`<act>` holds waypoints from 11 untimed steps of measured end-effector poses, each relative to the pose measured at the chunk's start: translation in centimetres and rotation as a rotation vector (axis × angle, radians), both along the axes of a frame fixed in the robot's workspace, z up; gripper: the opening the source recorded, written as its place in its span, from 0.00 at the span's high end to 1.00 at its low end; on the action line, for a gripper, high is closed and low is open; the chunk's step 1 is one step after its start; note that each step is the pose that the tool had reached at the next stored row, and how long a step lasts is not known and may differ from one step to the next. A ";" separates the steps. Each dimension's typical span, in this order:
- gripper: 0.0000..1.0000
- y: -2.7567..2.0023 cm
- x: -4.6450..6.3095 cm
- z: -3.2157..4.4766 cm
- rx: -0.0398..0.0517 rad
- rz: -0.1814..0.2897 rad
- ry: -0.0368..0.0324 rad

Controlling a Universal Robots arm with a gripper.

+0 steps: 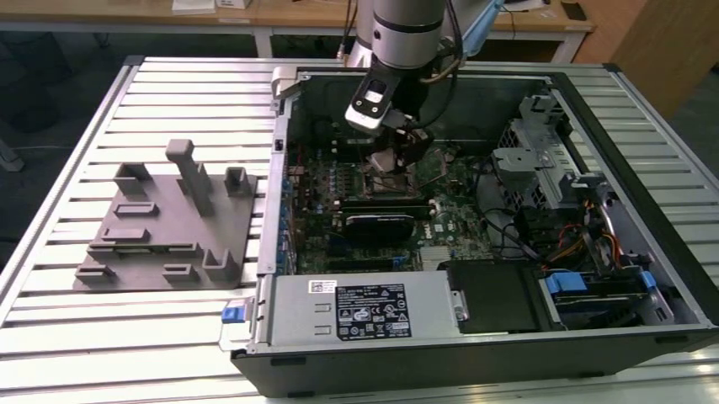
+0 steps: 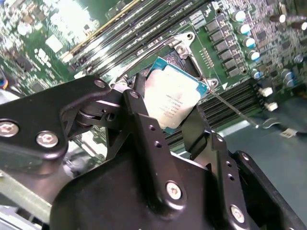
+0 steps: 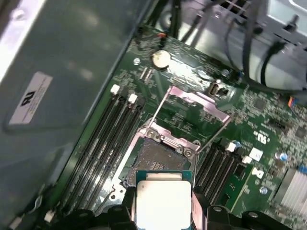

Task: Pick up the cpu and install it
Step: 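Place the cpu into insertion slot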

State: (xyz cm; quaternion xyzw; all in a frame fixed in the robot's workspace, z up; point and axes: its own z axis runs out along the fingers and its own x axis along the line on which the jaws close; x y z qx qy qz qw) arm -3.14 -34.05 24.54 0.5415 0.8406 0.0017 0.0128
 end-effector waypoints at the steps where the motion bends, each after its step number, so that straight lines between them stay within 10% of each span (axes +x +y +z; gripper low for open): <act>1: 0.46 0.00 0.0 -0.02 0.0001 -0.018 0.0000; 11: 0.46 0.00 0.0 -0.22 0.0001 -0.201 -0.0001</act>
